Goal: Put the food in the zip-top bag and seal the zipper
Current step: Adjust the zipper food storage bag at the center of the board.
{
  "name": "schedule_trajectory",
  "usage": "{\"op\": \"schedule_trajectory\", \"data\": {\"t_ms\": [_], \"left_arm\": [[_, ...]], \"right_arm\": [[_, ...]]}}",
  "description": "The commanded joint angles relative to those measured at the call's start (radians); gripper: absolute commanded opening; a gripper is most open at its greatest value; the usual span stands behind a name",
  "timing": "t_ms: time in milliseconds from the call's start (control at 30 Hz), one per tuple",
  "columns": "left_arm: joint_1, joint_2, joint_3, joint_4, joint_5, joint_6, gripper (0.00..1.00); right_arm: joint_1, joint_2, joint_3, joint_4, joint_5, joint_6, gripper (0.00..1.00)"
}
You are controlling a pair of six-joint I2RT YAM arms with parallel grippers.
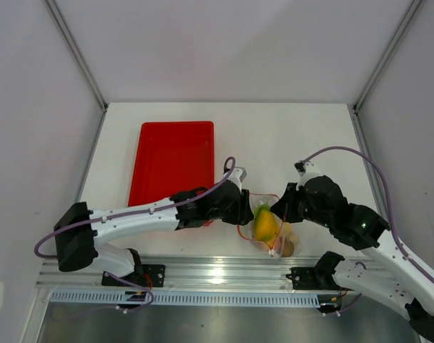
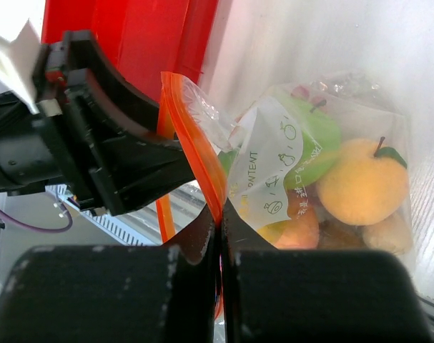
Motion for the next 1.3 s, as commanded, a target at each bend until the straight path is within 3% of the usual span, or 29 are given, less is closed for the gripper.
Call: {"op": "schedule_trajectory", "data": {"t_ms": [0,133,167,200,367,600,733,800,833,933,1067,1200,1267], "left_arm": [[0.016,0.024,0.05,0.07,0.076,0.027,0.38],[0.032,0.021,0.03,0.108,0.137,0.027,0.17],[0.035,0.017,0.025,0.108,0.151,0.027,0.03],[0.036,0.013,0.025,0.108,0.173,0.03,0.01],[0.036,-0.058,-0.015,0.099,0.165,0.003,0.01],[0.015,-0.301,-0.145,0.038,0.027,-0.158,0.01],[0.009,-0.326,-0.182,0.025,0.009,-0.243,0.01],[0.009,-0.302,-0.178,0.027,0.015,-0.256,0.01],[0.009,-0.271,-0.168,0.019,0.016,-0.263,0.0],[0.009,-0.231,-0.133,0.012,0.033,-0.299,0.01],[0.001,-0.19,-0.105,0.005,0.023,-0.373,0.01],[-0.005,-0.176,-0.059,-0.054,-0.01,-0.437,0.01],[-0.005,-0.177,-0.043,-0.074,-0.017,-0.462,0.01]], "right_arm": [[-0.002,0.009,0.056,0.001,-0.017,-0.035,0.0],[-0.002,0.027,0.069,0.01,-0.017,-0.046,0.0],[-0.002,0.038,0.067,0.014,-0.023,-0.047,0.0],[-0.002,0.043,0.067,0.02,-0.028,-0.05,0.0],[-0.002,0.086,0.082,0.079,-0.096,-0.109,0.0],[-0.002,0.182,0.173,0.077,-0.169,-0.228,0.0],[-0.004,0.202,0.19,0.057,-0.149,-0.253,0.01],[-0.004,0.204,0.181,0.056,-0.149,-0.244,0.13],[-0.002,0.202,0.169,0.051,-0.149,-0.236,0.34],[0.006,0.166,0.147,0.033,-0.156,-0.202,0.67],[0.027,0.0,0.135,-0.004,-0.127,-0.149,0.8],[0.038,-0.097,0.122,-0.075,-0.168,-0.11,0.79],[0.045,-0.108,0.103,-0.113,-0.199,-0.101,0.73]]}}
